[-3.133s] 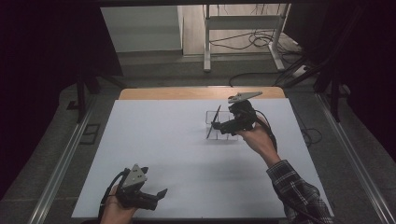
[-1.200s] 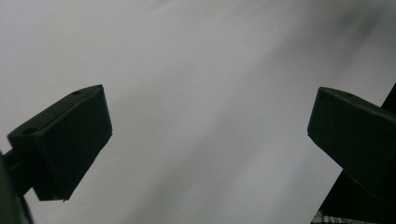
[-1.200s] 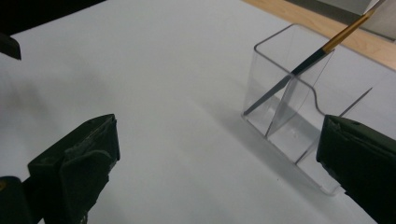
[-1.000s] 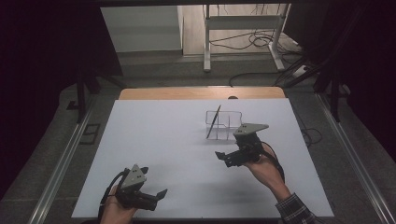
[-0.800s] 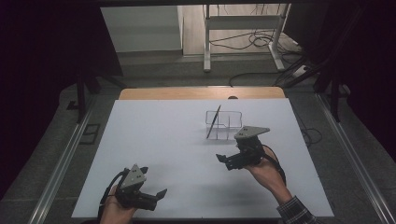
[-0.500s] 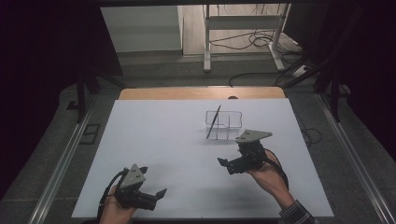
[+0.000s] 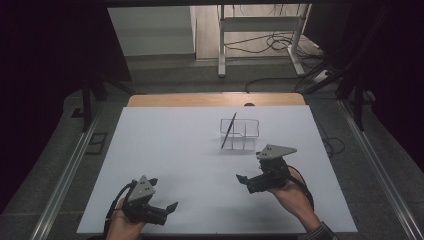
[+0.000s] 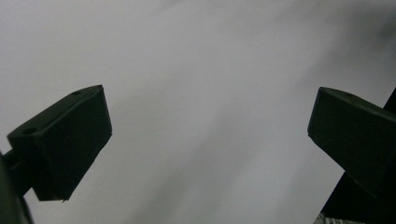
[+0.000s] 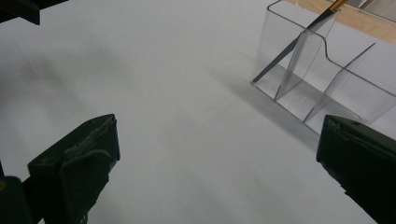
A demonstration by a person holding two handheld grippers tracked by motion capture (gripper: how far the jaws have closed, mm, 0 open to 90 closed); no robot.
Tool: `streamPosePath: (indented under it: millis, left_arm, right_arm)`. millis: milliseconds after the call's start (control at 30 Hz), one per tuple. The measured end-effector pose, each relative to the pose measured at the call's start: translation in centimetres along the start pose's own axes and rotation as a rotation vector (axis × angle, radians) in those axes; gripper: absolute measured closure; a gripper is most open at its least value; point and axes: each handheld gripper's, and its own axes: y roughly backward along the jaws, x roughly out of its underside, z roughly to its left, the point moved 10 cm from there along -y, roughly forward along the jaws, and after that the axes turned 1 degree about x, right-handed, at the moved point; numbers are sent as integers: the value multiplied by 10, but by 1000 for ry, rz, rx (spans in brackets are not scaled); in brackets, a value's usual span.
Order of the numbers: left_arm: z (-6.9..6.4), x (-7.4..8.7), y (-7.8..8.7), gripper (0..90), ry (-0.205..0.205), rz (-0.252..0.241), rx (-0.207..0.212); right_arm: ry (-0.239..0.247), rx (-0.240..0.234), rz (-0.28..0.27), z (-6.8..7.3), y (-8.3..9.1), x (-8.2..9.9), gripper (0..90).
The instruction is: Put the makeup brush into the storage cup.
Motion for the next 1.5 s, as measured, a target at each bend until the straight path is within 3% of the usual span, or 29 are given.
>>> streamPosePath:
  millis: [667, 1500]
  left_arm:
    - [5, 2, 3, 2, 8, 0, -13]
    - [13, 7, 11, 2, 24, -11, -31]
  right_arm:
    - [-16, 12, 2, 2, 16, 21, 0]
    - [-49, 61, -12, -11, 44, 45, 0]
